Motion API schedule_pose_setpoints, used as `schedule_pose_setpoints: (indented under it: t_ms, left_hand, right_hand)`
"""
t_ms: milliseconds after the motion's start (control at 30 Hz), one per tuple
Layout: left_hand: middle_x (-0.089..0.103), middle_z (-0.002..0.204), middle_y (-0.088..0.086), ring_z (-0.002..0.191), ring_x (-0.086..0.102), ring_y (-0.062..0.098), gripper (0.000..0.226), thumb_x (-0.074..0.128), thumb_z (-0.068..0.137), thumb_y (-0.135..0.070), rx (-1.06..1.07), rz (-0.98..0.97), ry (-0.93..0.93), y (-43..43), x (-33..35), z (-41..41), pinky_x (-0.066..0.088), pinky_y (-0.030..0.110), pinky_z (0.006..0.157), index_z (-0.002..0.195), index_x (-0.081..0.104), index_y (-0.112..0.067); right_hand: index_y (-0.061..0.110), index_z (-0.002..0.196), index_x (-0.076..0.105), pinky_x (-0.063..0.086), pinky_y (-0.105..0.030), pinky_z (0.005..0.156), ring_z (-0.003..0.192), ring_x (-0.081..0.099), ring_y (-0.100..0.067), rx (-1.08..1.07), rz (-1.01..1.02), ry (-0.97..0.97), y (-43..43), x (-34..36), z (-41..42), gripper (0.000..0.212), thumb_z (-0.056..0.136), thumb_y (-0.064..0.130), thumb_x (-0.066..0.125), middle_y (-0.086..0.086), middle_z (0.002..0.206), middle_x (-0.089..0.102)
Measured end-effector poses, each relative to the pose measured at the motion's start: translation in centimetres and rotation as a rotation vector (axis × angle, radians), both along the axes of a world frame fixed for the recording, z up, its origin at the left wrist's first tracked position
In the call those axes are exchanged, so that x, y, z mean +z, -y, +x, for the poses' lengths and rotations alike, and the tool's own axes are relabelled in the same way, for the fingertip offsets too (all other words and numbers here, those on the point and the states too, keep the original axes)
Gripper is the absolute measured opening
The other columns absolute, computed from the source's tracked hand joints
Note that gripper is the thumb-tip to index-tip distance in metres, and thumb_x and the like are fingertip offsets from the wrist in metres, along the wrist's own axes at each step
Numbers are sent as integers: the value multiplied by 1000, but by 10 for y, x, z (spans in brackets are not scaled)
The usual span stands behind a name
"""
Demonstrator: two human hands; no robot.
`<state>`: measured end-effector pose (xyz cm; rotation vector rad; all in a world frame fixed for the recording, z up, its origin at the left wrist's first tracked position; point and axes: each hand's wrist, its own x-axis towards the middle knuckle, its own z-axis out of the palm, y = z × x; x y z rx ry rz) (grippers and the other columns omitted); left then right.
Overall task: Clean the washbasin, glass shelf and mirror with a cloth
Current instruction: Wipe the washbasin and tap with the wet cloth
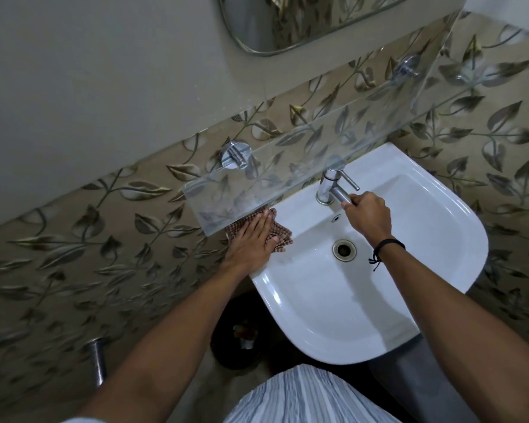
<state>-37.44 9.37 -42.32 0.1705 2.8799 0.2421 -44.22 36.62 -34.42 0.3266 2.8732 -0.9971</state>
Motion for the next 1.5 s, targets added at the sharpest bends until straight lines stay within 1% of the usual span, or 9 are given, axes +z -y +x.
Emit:
schedule_pose_setpoints:
  t_ms: [100,233,433,700,867,1033,1300,1400,1500]
  left_hand:
    - [-18,168,-10,153,-16,4,64,15,108,-51,-39,63,53,-14,6,-16,-7,36,126,160,-12,-25]
    - [-25,164,-15,151,-20,1,64,12,108,-53,-87,67,94,-12,8,-19,-8,37,126,158,-17,-27]
    - [-24,164,-17,151,-19,0,64,13,107,-54,107,0,88,4,9,15,-7,34,125,158,-16,-28]
    - [-21,167,-6,153,-17,8,68,20,108,-47,261,6,82,-1,6,38,-18,30,118,159,-13,-16]
    - [-25,166,-6,152,-20,6,65,14,108,-47,192,-14,117,-3,9,25,-14,36,122,159,-17,-18]
    - [-31,163,-8,151,-23,7,64,10,108,-48,131,2,201,4,13,23,-13,36,123,157,-21,-21]
    - [-27,165,-3,152,-23,10,66,20,110,-40,287,72,172,-14,10,52,-14,36,124,158,-18,-16]
    - [-26,165,-4,151,-23,8,66,19,109,-42,238,73,139,-8,12,41,-16,34,122,158,-17,-17]
    - [-27,164,-7,151,-22,6,65,16,108,-48,158,71,137,3,16,32,-13,36,124,158,-16,-20]
  right_hand:
    - [9,93,72,42,-32,70,77,54,-32,-3,3,-7,1,2,0,23,92,30,65,-11,86,65]
    - [13,84,70,40,-31,66,78,58,-37,37,29,22,-5,3,0,23,92,34,63,-10,77,61]
    - [15,88,73,39,-32,66,78,57,-37,78,14,9,-8,1,-2,22,92,34,62,-10,74,61]
    - [14,92,74,41,-34,67,78,55,-36,76,-9,6,-9,-1,-4,21,91,32,63,-12,79,63]
    - [16,82,71,38,-32,66,77,56,-37,80,4,24,-6,1,-6,20,90,32,63,-6,70,57]
    - [17,82,70,38,-32,69,79,54,-36,93,4,35,-8,3,-5,23,90,36,63,-6,71,57]
    - [9,76,65,37,-33,64,74,54,-38,104,18,5,-9,-2,-3,29,92,33,61,-9,67,54]
    - [12,79,67,37,-32,65,74,54,-36,97,20,-3,-7,-2,-3,25,92,32,62,-10,71,57]
    - [12,77,66,38,-32,65,74,54,-37,100,19,3,-6,0,-2,26,92,32,62,-10,72,57]
